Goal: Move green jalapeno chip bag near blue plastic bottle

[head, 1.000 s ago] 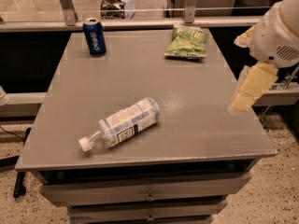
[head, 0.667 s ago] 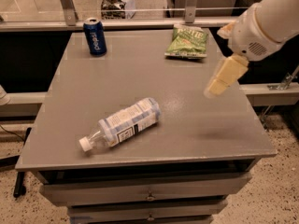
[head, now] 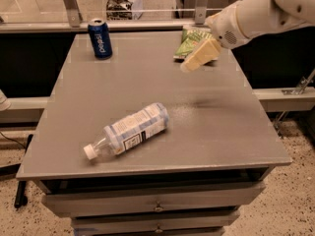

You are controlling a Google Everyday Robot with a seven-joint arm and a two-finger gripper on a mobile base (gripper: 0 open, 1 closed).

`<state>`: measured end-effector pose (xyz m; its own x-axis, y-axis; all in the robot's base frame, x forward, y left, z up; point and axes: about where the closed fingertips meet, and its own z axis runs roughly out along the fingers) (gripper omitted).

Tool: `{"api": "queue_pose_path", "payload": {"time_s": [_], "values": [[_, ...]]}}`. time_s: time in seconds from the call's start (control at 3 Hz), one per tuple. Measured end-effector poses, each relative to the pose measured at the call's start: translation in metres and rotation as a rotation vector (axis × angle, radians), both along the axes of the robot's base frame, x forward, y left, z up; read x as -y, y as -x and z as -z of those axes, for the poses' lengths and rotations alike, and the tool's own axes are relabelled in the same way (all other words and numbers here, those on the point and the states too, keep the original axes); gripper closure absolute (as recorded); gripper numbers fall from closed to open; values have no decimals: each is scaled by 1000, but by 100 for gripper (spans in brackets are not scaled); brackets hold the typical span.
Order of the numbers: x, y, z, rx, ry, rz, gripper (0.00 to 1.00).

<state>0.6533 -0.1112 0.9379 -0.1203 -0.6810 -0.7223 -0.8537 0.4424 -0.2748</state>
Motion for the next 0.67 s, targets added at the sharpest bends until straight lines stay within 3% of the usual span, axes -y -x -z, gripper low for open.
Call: {"api": "queue_pose_path", "payload": {"time_s": [0.33,0.67], "values": [[-17,-44,14,-7,-77,33,0],[-22,-79,32,0,-50,79,0]]}}
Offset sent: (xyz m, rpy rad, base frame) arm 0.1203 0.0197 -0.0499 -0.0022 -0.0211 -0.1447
